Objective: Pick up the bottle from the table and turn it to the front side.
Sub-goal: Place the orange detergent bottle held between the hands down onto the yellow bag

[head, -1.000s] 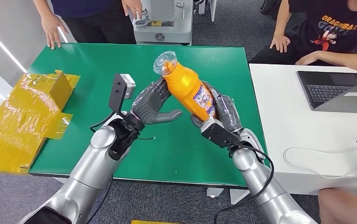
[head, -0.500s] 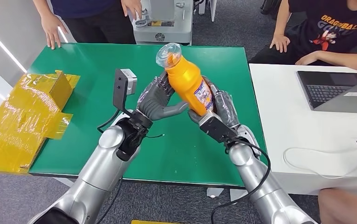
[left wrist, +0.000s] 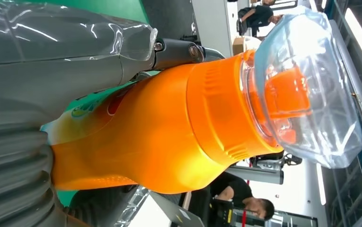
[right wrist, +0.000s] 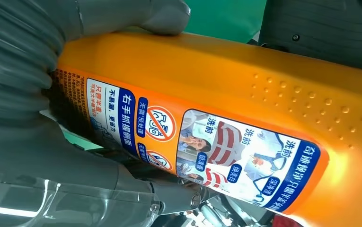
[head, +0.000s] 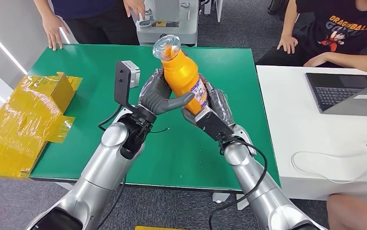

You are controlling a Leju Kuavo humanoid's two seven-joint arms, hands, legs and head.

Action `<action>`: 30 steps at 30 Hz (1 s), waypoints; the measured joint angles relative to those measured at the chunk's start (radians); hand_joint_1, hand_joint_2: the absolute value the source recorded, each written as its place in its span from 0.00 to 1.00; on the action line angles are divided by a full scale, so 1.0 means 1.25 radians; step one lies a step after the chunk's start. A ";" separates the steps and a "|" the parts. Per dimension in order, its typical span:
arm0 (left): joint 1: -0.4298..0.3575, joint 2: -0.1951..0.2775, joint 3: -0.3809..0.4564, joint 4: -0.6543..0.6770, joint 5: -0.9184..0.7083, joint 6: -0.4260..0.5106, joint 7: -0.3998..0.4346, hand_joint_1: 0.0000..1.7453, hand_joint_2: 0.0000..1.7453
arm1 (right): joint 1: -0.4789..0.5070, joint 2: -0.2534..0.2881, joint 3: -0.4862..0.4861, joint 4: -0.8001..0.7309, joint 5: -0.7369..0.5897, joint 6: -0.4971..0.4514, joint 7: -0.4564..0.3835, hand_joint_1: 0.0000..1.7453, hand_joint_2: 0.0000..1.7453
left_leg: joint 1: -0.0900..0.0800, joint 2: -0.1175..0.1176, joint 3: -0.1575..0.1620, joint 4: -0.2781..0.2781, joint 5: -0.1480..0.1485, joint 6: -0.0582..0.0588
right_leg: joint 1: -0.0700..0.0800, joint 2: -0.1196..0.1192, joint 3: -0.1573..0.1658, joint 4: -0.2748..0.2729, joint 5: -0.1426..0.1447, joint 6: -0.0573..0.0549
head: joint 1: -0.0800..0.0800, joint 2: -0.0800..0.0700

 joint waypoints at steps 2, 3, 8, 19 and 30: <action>-0.003 0.000 0.001 0.008 -0.007 0.002 0.000 0.00 1.00 | -0.003 0.003 0.002 0.007 -0.002 0.001 0.001 1.00 1.00 | 0.000 0.000 0.000 0.000 0.000 0.000 | 0.000 0.000 0.000 0.000 0.000 0.000 | 0.000 0.000; -0.004 0.000 0.002 0.012 -0.010 0.003 0.000 0.00 1.00 | -0.004 0.003 0.002 0.010 -0.002 0.002 0.001 1.00 1.00 | 0.000 0.000 0.000 0.000 0.000 0.000 | 0.000 0.000 0.000 0.000 0.000 0.000 | 0.000 0.000; -0.010 0.003 0.005 0.033 -0.022 0.007 0.000 0.00 1.00 | -0.010 0.004 0.012 0.021 -0.001 0.006 0.002 1.00 1.00 | 0.000 0.000 0.000 0.000 0.000 0.000 | 0.000 0.000 0.000 0.000 0.000 0.000 | 0.000 0.000; -0.012 0.007 0.012 0.097 -0.040 0.023 0.002 0.00 1.00 | -0.018 0.008 0.036 0.041 0.004 0.013 0.001 1.00 1.00 | 0.000 0.000 0.000 0.000 0.000 0.000 | 0.000 0.000 0.000 0.000 0.000 0.000 | 0.000 0.000; -0.017 0.011 0.018 0.130 -0.040 0.031 -0.002 0.03 1.00 | -0.033 0.009 0.055 0.059 0.016 0.029 0.003 1.00 1.00 | 0.000 0.000 0.000 0.000 0.000 0.000 | 0.000 0.000 0.000 0.000 0.000 0.000 | 0.000 0.000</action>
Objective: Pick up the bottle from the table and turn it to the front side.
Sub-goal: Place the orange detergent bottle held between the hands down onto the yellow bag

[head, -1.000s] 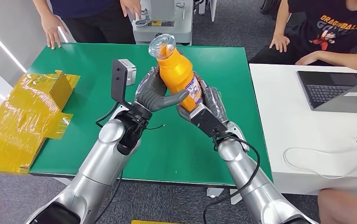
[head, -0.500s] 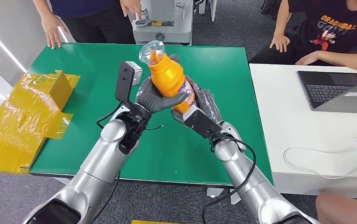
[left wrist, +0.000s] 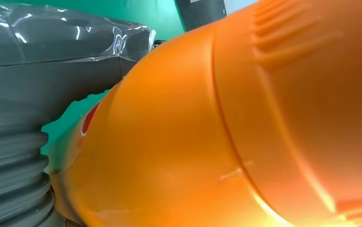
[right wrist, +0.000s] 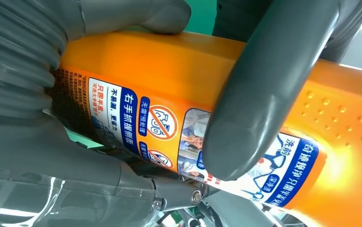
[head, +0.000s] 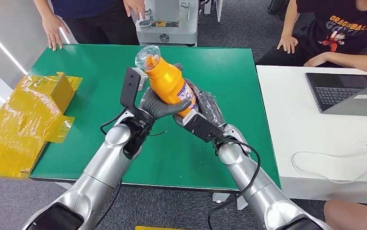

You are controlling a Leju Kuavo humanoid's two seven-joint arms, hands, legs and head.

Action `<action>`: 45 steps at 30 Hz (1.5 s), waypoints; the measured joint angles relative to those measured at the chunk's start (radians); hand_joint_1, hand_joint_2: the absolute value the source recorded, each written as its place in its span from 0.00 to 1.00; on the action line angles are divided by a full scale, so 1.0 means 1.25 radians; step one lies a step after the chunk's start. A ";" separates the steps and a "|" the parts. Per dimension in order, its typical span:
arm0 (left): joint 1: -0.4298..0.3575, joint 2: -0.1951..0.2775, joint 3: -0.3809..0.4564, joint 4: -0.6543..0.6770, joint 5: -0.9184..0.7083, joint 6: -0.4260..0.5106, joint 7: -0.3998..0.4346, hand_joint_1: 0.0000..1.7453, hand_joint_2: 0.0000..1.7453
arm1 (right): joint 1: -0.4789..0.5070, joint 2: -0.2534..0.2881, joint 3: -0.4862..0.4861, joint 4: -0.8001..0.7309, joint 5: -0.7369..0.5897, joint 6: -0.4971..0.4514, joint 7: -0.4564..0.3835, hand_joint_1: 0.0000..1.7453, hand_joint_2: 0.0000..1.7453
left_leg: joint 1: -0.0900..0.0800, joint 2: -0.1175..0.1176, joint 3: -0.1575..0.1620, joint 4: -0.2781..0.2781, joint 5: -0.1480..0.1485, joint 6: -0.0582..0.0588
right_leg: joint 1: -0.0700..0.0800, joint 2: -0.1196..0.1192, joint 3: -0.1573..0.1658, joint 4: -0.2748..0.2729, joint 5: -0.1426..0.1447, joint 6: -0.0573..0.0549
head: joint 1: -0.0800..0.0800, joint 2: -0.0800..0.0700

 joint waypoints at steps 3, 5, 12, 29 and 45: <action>0.000 0.002 0.002 0.002 0.002 0.004 -0.004 0.71 1.00 | -0.003 0.000 0.003 0.008 0.000 -0.004 0.000 1.00 1.00 | 0.000 0.000 0.000 0.000 0.000 0.000 | 0.000 0.000 0.000 0.000 0.000 0.000 | 0.000 0.000; 0.000 0.003 0.005 0.002 0.005 0.006 -0.010 0.98 1.00 | -0.004 0.000 0.005 0.014 0.001 -0.008 0.001 1.00 1.00 | 0.000 0.000 0.000 0.000 0.000 0.000 | 0.000 0.000 0.000 0.000 0.000 0.000 | 0.000 0.000; 0.007 0.003 0.009 0.002 0.022 0.018 -0.024 1.00 1.00 | -0.011 0.000 0.011 0.031 0.013 -0.016 0.002 1.00 1.00 | 0.000 0.000 0.000 0.000 0.000 0.000 | 0.000 0.000 0.000 0.000 0.000 0.000 | 0.000 0.000; 0.030 0.011 0.012 -0.007 0.037 0.042 -0.025 1.00 1.00 | -0.016 0.000 0.036 0.075 0.046 -0.034 0.011 1.00 1.00 | 0.000 0.000 0.000 0.000 0.000 0.000 | 0.000 0.000 0.000 0.000 0.000 0.000 | 0.000 0.000; 0.037 0.018 0.013 -0.018 0.030 0.051 -0.025 0.00 1.00 | -0.026 -0.001 0.037 0.092 0.076 -0.041 0.019 1.00 1.00 | 0.000 0.001 0.000 0.000 0.000 0.000 | 0.000 0.000 -0.001 0.000 0.000 0.000 | 0.000 0.000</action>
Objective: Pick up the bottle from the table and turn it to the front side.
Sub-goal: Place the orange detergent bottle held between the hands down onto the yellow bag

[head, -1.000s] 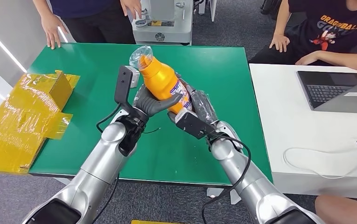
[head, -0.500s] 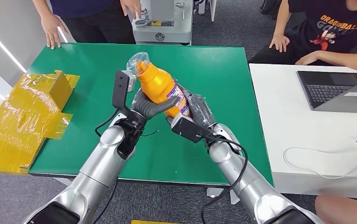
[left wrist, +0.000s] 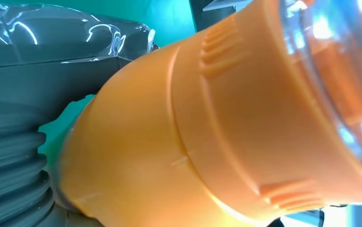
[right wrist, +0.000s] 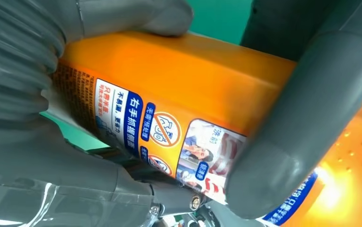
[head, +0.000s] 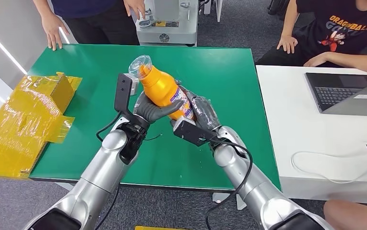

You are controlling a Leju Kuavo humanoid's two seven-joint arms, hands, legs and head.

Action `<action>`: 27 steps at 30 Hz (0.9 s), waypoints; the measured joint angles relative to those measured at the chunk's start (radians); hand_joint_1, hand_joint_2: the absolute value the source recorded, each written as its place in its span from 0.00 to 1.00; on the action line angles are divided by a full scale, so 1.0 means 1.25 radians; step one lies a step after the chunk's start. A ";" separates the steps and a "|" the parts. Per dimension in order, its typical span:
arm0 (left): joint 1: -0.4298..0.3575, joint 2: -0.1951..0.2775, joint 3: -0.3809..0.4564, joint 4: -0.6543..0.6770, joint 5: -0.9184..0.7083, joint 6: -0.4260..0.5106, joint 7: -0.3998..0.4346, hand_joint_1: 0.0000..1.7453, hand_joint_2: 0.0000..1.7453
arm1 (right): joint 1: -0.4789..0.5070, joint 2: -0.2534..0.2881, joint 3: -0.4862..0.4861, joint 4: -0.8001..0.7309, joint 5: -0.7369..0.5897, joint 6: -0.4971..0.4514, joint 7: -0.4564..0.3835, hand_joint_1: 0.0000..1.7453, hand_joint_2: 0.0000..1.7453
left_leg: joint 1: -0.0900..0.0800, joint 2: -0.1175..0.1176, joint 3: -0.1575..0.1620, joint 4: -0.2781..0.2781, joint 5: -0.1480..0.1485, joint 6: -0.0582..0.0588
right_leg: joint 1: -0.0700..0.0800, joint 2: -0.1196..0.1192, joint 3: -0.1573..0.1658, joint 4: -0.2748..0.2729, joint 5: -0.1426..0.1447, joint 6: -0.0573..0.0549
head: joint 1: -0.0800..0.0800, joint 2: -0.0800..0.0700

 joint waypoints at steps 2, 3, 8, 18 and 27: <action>-0.001 0.001 0.001 -0.005 -0.003 0.003 0.000 0.00 1.00 | -0.001 -0.002 0.000 0.002 0.005 -0.001 0.000 1.00 1.00 | 0.000 0.000 0.000 0.000 0.000 0.000 | 0.000 0.000 0.000 0.000 0.000 0.000 | 0.000 0.000; -0.003 0.002 0.002 -0.009 -0.004 0.005 -0.001 0.00 1.00 | 0.001 -0.004 0.000 0.004 0.007 -0.002 0.001 1.00 1.00 | 0.000 0.000 0.000 0.000 0.000 0.000 | 0.000 0.000 0.000 0.000 0.000 0.000 | 0.000 0.000; -0.022 0.005 0.014 -0.020 -0.004 0.012 -0.004 0.00 1.00 | 0.015 -0.014 0.000 0.015 0.012 -0.001 0.004 1.00 1.00 | 0.000 0.000 0.000 0.000 0.000 0.000 | 0.000 0.000 0.000 0.000 0.000 0.000 | 0.000 0.000; -0.025 0.005 0.023 -0.021 0.000 0.017 -0.003 0.00 1.00 | 0.015 -0.015 0.000 0.028 0.021 -0.002 0.004 1.00 1.00 | 0.000 0.000 0.000 0.000 0.000 0.000 | 0.000 0.000 0.000 0.000 0.000 0.000 | 0.000 0.000; -0.028 0.005 0.028 -0.021 0.004 0.018 -0.003 1.00 1.00 | 0.011 -0.017 0.000 0.033 0.031 -0.026 0.014 1.00 1.00 | 0.000 0.000 0.000 0.000 0.000 0.000 | 0.000 0.000 0.000 0.000 0.000 0.000 | 0.000 0.000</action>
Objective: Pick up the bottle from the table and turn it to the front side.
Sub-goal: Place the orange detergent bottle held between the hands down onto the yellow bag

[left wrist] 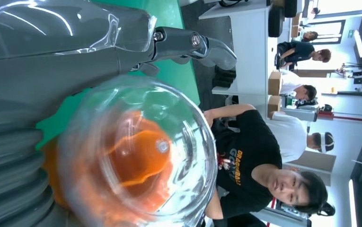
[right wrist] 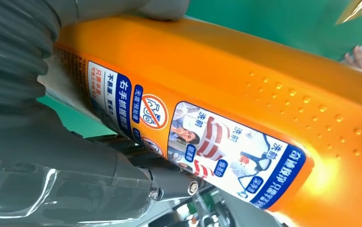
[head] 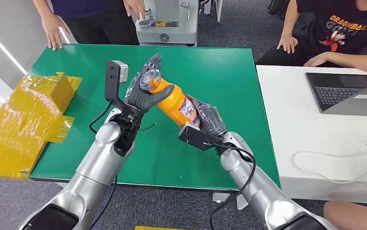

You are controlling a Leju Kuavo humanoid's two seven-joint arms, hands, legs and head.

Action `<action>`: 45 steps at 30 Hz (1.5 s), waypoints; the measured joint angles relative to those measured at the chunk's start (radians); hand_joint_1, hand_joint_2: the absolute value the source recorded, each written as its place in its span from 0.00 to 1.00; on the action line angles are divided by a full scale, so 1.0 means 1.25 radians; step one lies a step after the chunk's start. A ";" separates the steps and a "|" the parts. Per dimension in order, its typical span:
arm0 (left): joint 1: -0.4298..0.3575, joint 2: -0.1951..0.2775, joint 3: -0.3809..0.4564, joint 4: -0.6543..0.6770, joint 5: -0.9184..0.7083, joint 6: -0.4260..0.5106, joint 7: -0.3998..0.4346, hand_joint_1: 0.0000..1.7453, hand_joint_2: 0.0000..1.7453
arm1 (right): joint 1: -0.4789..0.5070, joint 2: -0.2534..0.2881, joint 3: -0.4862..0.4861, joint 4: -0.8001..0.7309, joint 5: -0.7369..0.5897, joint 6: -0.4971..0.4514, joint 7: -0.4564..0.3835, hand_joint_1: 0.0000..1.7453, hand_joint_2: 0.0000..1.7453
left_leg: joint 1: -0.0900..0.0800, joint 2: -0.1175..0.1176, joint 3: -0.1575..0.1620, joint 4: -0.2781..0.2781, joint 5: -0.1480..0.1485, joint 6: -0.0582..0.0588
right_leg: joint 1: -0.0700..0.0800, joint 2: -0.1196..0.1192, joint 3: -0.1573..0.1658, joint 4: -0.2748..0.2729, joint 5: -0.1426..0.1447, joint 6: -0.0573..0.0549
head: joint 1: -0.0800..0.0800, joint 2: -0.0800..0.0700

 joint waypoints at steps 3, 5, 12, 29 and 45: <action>-0.004 0.000 0.003 0.000 0.001 0.000 0.000 1.00 1.00 | -0.004 -0.003 -0.001 0.001 0.002 -0.008 0.007 1.00 1.00 | 0.000 0.000 0.000 0.000 0.000 0.000 | 0.000 0.000 0.000 0.000 0.000 0.000 | 0.000 0.000; -0.007 0.000 0.005 0.000 0.001 -0.001 0.000 0.97 1.00 | -0.008 -0.005 -0.002 0.002 0.005 -0.011 0.011 1.00 1.00 | 0.000 0.000 0.000 0.000 0.000 0.000 | 0.000 0.000 0.000 0.000 0.000 0.000 | 0.000 0.000; -0.018 -0.001 0.006 0.001 0.003 -0.003 -0.001 0.00 1.00 | -0.025 -0.012 -0.007 0.003 0.024 -0.041 0.025 1.00 1.00 | 0.000 0.000 0.000 0.000 0.000 0.000 | 0.000 0.000 0.000 0.000 0.000 0.000 | 0.000 0.000; -0.021 -0.008 0.006 0.001 0.003 -0.002 0.005 0.00 1.00 | -0.062 -0.008 -0.035 -0.035 0.024 -0.093 0.027 1.00 1.00 | 0.000 0.000 0.000 0.000 0.000 0.000 | 0.000 0.000 0.000 0.000 0.000 0.000 | 0.000 0.000; -0.018 -0.011 0.006 -0.015 0.013 0.014 0.011 0.00 1.00 | -0.053 0.026 -0.049 -0.034 -0.019 -0.077 0.021 1.00 1.00 | 0.000 0.000 0.000 0.000 0.000 0.000 | 0.000 0.000 0.000 0.000 0.000 0.000 | 0.000 0.000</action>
